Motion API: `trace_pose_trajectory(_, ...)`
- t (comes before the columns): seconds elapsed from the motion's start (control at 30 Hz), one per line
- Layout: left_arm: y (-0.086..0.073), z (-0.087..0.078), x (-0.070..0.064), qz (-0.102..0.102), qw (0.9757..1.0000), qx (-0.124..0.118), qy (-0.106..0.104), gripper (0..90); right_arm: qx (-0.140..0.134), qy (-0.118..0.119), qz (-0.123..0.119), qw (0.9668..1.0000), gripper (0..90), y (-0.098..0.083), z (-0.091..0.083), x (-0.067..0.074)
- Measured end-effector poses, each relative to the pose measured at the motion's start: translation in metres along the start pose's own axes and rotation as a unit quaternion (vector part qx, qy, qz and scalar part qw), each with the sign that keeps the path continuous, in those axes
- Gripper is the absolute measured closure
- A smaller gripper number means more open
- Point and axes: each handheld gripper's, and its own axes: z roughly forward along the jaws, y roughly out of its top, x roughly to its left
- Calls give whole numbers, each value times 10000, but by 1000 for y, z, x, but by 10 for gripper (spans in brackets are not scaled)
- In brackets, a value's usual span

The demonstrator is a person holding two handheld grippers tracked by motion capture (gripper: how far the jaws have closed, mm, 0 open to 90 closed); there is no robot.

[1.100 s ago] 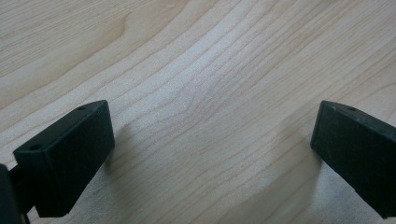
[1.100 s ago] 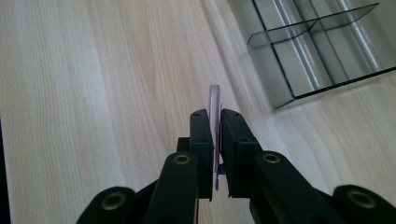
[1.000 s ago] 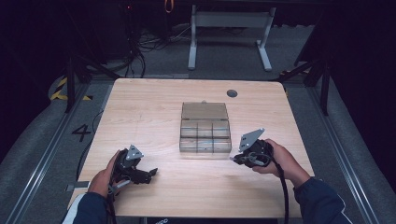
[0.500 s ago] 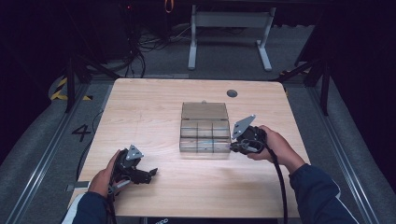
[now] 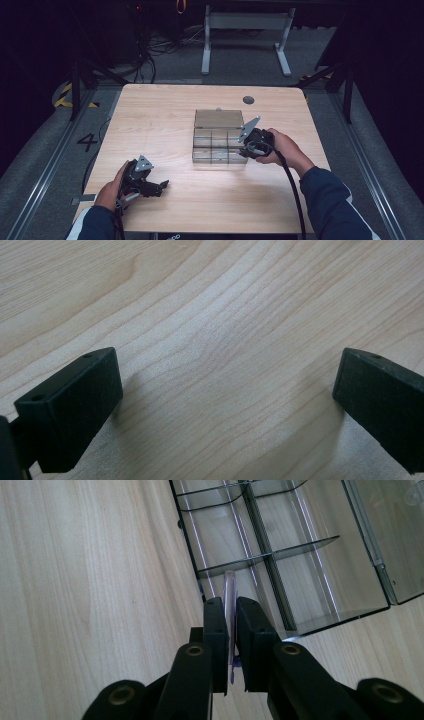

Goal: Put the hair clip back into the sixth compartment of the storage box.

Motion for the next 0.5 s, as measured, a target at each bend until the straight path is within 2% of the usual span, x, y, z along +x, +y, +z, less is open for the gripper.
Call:
trace_pose_trajectory(0.07,0,0,0,1,10000,0,0,0,88,-4,0,10000,843,2,4,-3)
trace_pose_trajectory(0.37,0,0,0,2,10000,0,1,0,179,37,12,9998,843,9,16,-10)
trace_pose_trajectory(0.5,0,0,0,-3,10000,-1,0,0,327,56,38,9994,843,12,24,-15)
